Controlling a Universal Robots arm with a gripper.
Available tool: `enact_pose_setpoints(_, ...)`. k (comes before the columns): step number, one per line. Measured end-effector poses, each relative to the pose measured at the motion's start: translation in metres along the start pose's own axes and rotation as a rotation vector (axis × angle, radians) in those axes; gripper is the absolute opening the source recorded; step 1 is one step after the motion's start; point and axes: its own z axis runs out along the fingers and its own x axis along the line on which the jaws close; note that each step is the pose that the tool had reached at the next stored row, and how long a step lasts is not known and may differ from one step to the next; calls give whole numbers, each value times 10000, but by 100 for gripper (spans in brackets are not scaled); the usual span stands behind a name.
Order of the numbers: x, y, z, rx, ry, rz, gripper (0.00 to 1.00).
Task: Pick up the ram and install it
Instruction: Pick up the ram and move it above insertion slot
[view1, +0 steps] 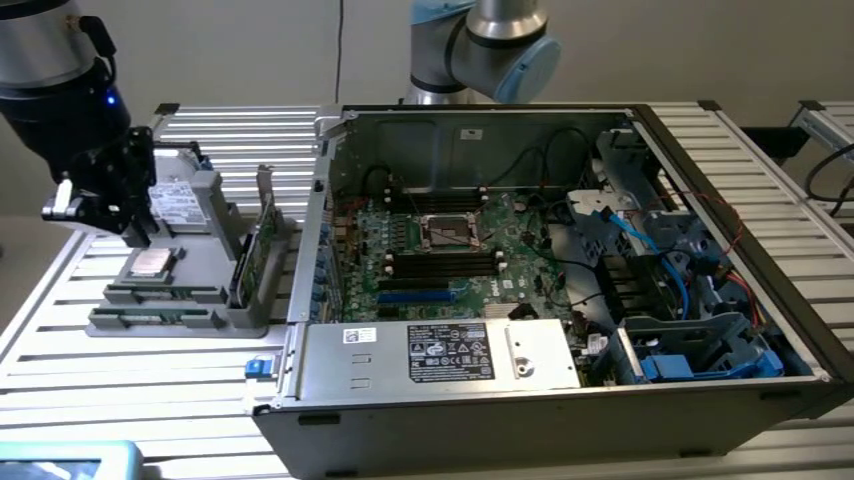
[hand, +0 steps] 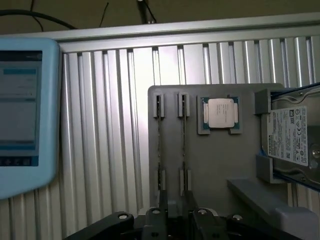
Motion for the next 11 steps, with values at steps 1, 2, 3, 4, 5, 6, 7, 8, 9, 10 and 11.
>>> enact_pose_setpoints(1,1,9,6,0,0,-1,31)
enact_pose_setpoints(2,2,25,19,0,0,-2,31)
enact_pose_setpoints(3,4,44,38,1,0,-5,31)
enact_pose_setpoints(4,6,68,57,0,0,-10,31)
enact_pose_setpoints(5,8,96,77,1,0,-17,31)
enact_pose_setpoints(6,10,121,95,0,1,-26,31)
enact_pose_setpoints(7,11,137,114,1,1,-43,31)
enact_pose_setpoints(8,11,144,133,2,1,-67,31)
enact_pose_setpoints(9,12,149,151,2,2,-95,31)
enact_pose_setpoints(10,12,151,170,2,3,-125,31)
enact_pose_setpoints(11,13,151,188,1,5,-155,31)
